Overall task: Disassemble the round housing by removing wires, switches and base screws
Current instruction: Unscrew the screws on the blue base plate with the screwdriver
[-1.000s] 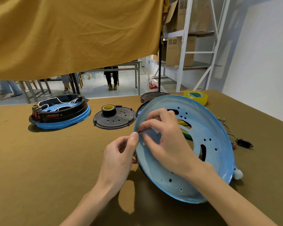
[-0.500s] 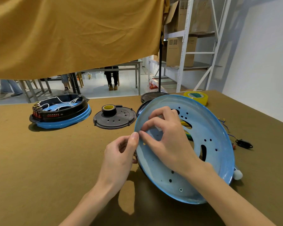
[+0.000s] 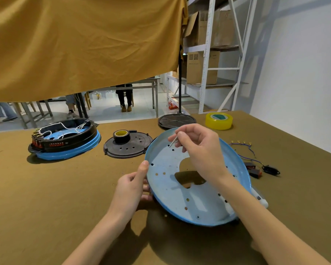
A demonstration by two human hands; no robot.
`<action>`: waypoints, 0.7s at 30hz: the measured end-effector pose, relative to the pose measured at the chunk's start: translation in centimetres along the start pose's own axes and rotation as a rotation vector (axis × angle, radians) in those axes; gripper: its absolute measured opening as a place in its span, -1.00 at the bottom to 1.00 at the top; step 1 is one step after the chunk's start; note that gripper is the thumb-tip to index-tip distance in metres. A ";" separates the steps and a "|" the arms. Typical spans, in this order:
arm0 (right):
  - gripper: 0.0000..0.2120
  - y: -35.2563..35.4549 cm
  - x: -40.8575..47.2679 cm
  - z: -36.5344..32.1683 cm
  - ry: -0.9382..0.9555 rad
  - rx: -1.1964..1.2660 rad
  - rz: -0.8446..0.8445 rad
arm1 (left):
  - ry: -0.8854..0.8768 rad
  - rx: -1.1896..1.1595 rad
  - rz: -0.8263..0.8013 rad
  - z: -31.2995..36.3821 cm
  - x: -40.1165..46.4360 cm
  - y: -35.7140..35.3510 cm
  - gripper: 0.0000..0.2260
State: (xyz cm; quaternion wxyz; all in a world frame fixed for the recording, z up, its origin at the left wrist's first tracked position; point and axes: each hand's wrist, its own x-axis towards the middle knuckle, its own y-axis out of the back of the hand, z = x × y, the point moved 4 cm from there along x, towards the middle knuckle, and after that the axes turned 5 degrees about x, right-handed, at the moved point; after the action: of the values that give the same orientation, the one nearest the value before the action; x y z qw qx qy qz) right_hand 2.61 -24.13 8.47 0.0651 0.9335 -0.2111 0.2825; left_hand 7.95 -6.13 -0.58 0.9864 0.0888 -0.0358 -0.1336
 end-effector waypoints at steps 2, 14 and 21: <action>-0.90 2.2 0.6 0.5 -0.061 -0.008 0.054 | 0.066 0.029 0.023 -0.4 0.3 0.5 -0.41; -0.95 13.5 -0.1 7.4 -0.342 -0.552 0.141 | 0.399 -0.145 0.110 -2.5 2.4 4.5 -0.47; -0.87 11.7 1.5 9.3 -0.340 -0.831 -0.057 | 0.331 -0.266 0.122 -1.8 1.9 5.4 -0.46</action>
State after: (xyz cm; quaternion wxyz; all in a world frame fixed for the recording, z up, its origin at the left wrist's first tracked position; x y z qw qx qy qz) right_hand 3.36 -37.45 1.65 0.4067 0.8666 -0.2887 0.0142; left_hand 11.33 -1.26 -1.29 0.9881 -0.0236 0.1393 -0.0607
